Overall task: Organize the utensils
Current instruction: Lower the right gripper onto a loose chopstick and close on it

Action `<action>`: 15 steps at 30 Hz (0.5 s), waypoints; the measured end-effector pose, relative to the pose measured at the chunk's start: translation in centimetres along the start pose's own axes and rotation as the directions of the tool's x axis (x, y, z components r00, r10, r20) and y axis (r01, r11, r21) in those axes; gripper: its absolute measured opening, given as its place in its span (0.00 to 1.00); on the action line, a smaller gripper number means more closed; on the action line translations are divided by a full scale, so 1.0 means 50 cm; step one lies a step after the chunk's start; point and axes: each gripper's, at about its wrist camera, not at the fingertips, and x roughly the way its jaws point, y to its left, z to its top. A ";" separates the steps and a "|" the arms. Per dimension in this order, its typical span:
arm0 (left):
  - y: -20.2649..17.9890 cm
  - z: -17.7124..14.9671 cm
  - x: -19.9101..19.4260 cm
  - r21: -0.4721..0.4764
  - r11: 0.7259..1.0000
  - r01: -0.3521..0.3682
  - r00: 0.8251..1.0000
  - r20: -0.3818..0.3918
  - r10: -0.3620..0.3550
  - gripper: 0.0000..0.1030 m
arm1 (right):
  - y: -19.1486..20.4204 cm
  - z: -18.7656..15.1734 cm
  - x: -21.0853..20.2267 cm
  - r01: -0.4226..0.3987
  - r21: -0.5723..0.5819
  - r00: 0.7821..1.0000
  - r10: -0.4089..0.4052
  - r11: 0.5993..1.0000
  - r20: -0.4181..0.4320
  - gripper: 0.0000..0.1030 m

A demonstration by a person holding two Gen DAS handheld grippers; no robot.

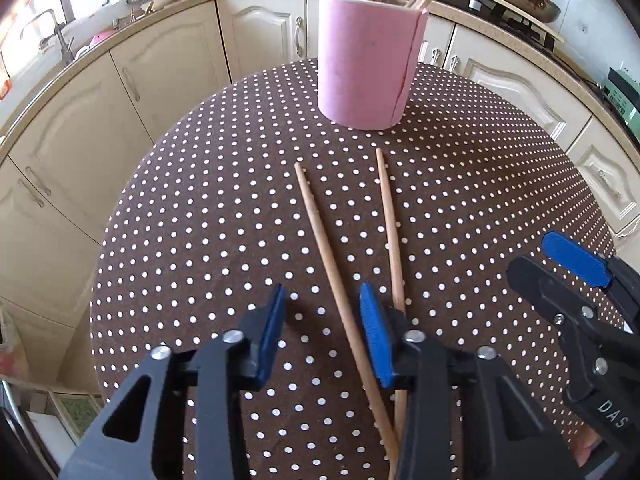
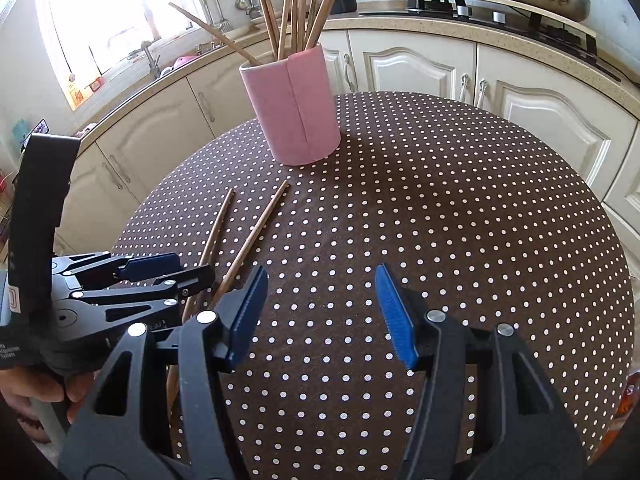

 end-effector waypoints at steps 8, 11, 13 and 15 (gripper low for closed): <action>0.046 0.002 0.009 -0.041 0.999 0.034 0.999 0.007 -0.034 0.06 | 0.019 0.015 0.020 -0.020 -0.012 0.998 0.019 1.000 -0.060 0.54; 0.061 -0.004 0.006 -0.072 0.996 0.061 0.998 0.019 -0.060 0.06 | 0.033 0.020 0.036 -0.017 -0.011 0.996 0.016 1.000 -0.090 0.54; 0.069 -0.008 -0.003 -0.076 0.995 0.066 0.997 0.037 -0.064 0.06 | 0.047 0.024 0.047 -0.008 -0.018 0.995 0.006 1.000 -0.104 0.54; 0.076 -0.008 -0.016 -0.080 0.995 0.065 0.997 0.050 -0.061 0.06 | 0.065 0.030 0.060 -0.012 -0.022 0.992 0.009 1.000 -0.122 0.54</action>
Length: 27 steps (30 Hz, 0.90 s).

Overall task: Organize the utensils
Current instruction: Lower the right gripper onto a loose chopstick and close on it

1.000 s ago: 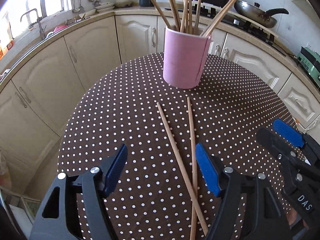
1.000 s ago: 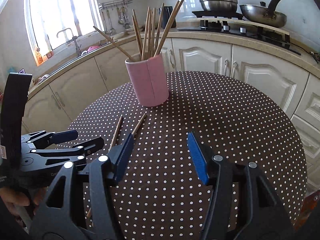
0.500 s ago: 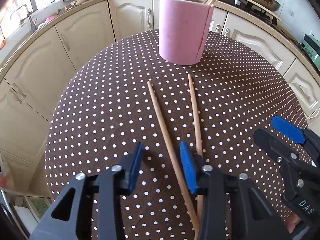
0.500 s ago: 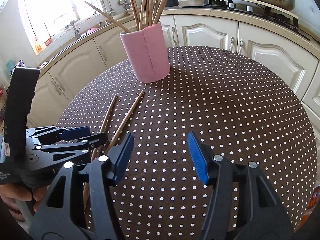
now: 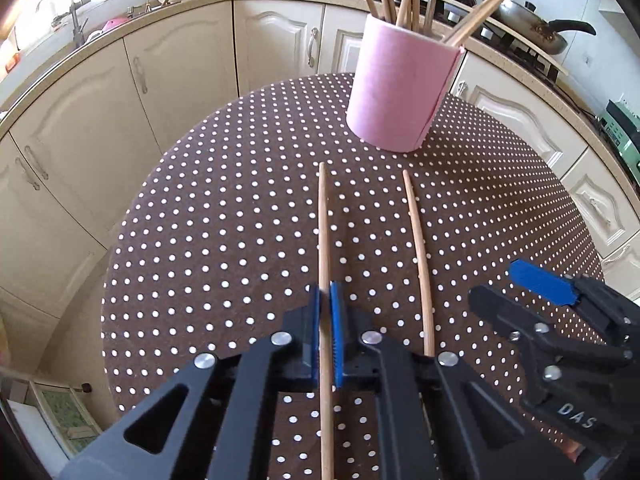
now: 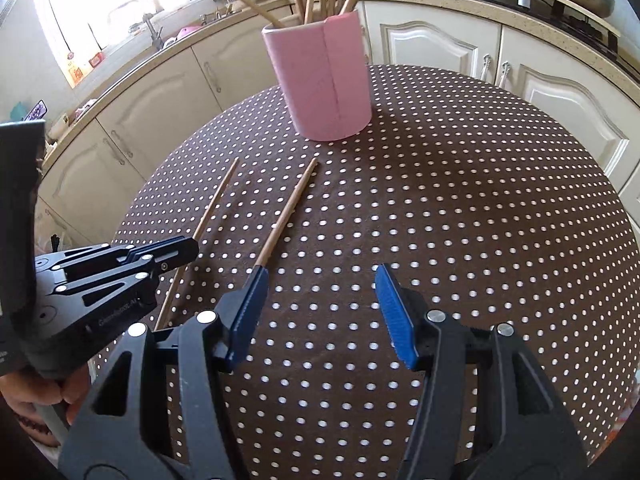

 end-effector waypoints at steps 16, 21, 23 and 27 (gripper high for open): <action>0.031 0.004 -0.031 -0.032 0.999 0.030 0.999 0.015 -0.029 0.06 | 0.120 0.051 0.085 0.080 -0.126 0.979 -0.102 0.989 -0.178 0.23; 0.030 0.008 -0.028 -0.035 0.999 0.037 0.999 0.011 -0.037 0.06 | 0.142 0.054 0.106 0.106 -0.187 0.972 -0.142 0.977 -0.188 0.09; 0.026 0.008 -0.027 -0.030 0.999 0.037 0.999 0.009 -0.037 0.06 | 0.141 0.053 0.107 0.113 -0.205 0.970 -0.153 0.972 -0.189 0.05; 0.013 0.010 -0.029 -0.014 0.999 0.038 0.999 0.009 -0.038 0.06 | 0.125 0.044 0.098 0.084 -0.194 0.975 -0.120 0.977 -0.186 0.05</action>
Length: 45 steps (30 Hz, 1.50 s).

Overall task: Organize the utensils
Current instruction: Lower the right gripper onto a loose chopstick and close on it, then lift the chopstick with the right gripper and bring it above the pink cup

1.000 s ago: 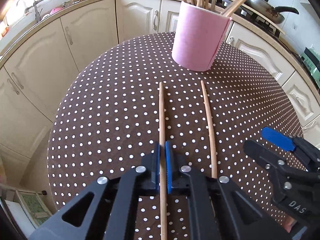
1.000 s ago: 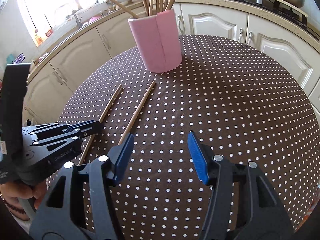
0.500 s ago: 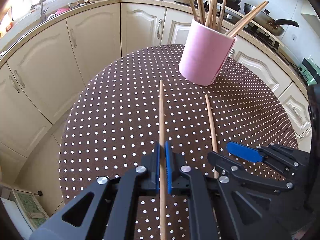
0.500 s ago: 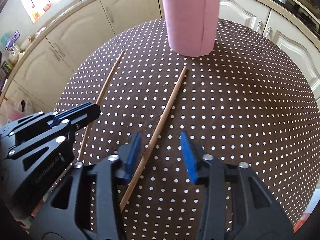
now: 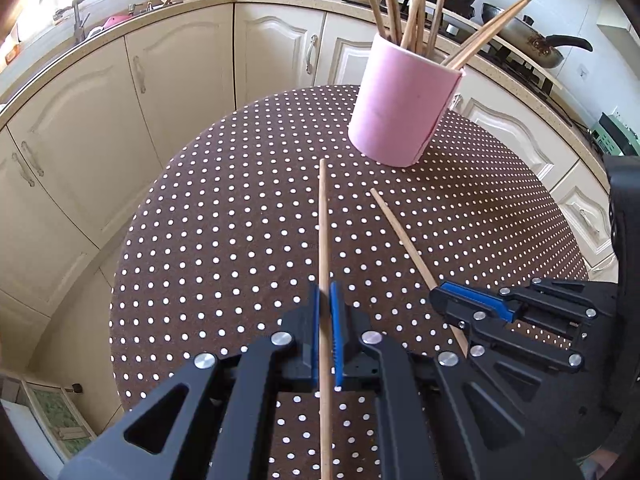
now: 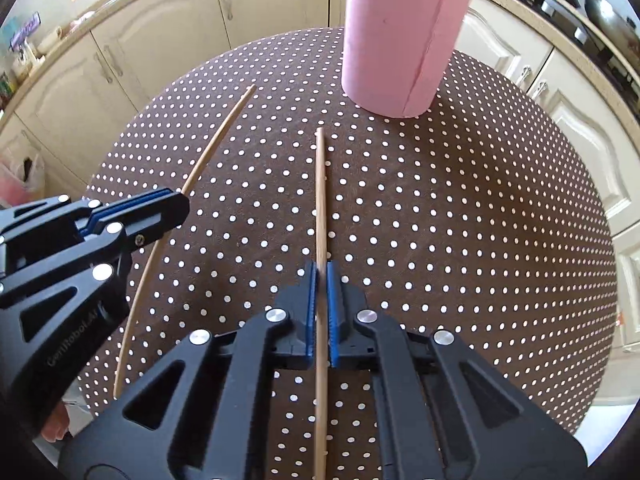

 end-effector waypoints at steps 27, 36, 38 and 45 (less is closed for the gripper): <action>-0.100 0.033 -0.162 0.119 0.981 0.152 0.957 0.231 -0.176 0.06 | -0.140 -0.055 -0.240 -0.227 0.054 0.905 0.191 0.972 0.380 0.05; -0.148 0.047 -0.224 0.240 0.944 0.226 0.860 0.407 -0.309 0.06 | -0.168 -0.050 -0.307 -0.268 0.059 0.830 0.200 0.961 0.521 0.05; -0.157 0.056 -0.234 0.256 0.936 0.241 0.836 0.436 -0.334 0.06 | -0.173 -0.048 -0.319 -0.271 0.059 0.806 0.193 0.961 0.559 0.05; -0.181 0.105 -0.252 0.284 0.922 0.264 0.751 0.540 -0.381 0.06 | -0.207 -0.022 -0.349 -0.277 0.085 0.737 0.155 0.957 0.658 0.05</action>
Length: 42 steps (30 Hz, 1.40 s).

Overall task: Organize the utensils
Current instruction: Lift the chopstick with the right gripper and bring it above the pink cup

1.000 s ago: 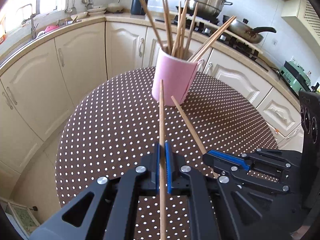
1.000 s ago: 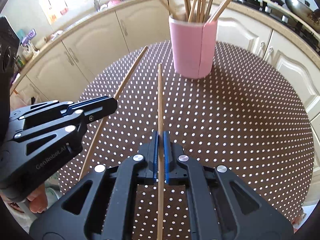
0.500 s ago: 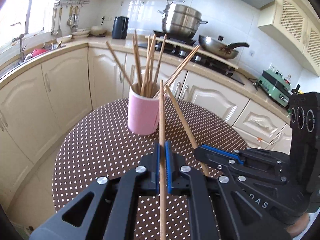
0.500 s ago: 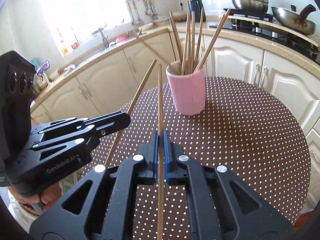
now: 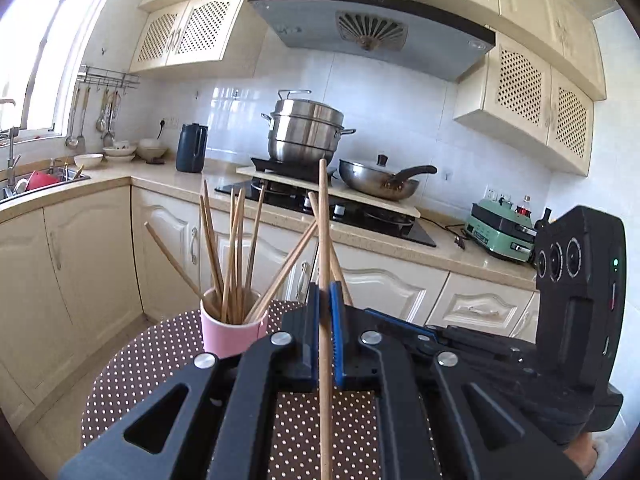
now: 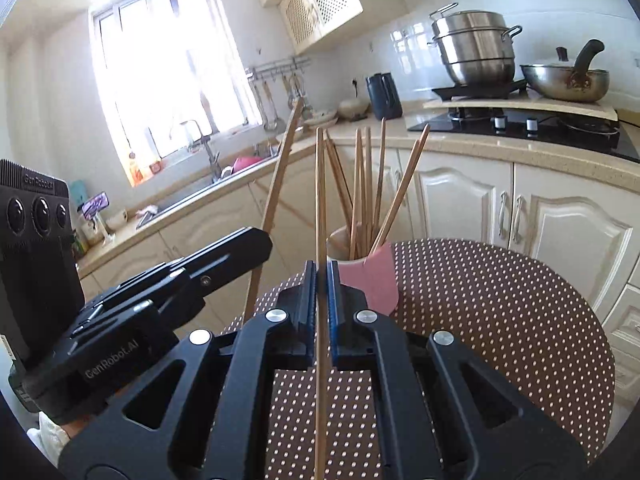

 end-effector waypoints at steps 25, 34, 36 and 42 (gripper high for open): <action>0.112 0.083 0.155 -0.081 0.982 -0.168 0.901 0.391 0.187 0.06 | -0.054 0.123 0.180 -0.050 -0.013 0.939 0.051 0.999 0.341 0.05; 0.144 0.068 0.187 -0.120 0.972 -0.199 0.878 0.420 0.232 0.06 | -0.082 0.112 0.238 -0.068 0.009 0.921 0.059 0.998 0.386 0.05; 0.148 0.064 0.193 -0.116 0.971 -0.209 0.876 0.419 0.238 0.06 | -0.087 0.108 0.246 -0.068 0.012 0.916 0.057 0.998 0.396 0.05; 0.161 0.054 0.203 -0.134 0.963 -0.232 0.866 0.422 0.267 0.06 | -0.103 0.109 0.254 -0.081 0.021 0.908 0.065 0.997 0.415 0.05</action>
